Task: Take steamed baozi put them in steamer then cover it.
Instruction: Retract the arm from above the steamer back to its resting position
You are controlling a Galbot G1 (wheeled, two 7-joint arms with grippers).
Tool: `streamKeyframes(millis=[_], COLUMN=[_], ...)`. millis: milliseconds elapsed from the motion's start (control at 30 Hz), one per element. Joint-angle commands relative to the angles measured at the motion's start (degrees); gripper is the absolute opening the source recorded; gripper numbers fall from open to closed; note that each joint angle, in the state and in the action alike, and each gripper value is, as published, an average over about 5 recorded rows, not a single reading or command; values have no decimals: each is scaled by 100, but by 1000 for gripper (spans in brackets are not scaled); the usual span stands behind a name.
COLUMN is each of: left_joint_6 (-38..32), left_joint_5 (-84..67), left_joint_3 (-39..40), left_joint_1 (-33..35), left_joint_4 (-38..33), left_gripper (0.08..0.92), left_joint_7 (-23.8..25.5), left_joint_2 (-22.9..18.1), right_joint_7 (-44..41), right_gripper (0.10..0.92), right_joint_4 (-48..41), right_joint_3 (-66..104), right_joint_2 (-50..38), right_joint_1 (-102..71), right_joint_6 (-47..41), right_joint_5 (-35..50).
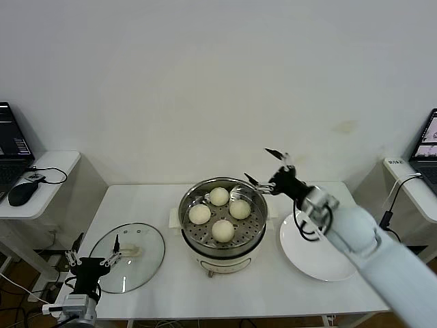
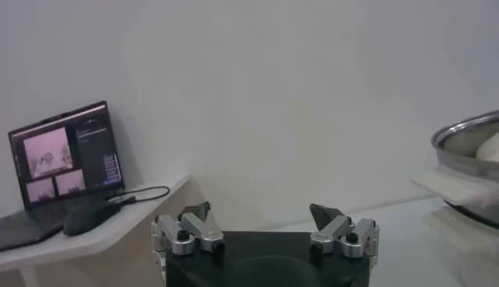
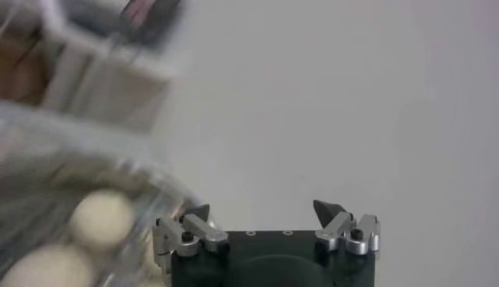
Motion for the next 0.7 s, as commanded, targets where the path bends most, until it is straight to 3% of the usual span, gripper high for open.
streamKeyframes(millis=[33,333,700], left_joint_6=[-653,-1090,-914], left_joint_5=[2840,6257,6988], left_joint_3=[-3,-323,182], left_joint_1=[-116,125,-282], left_joint_4=[825,1517,2222], left_gripper=[823,823,823], left_joint_7=[-165,-362,-206], left_joint_2=[238,859,817], right_joint_7=[-298,-393,-121], right_gripper=[823,823,823], right_joint_4=[185,336,63], right_joint_3=[3971,4696,5037], right_joint_2=[2251,3344,3587], right_joint_1=[-4120,-4523,-4526], right_joint_6=[1561,1449,1553], right_joint_5=[-746,-814,-795])
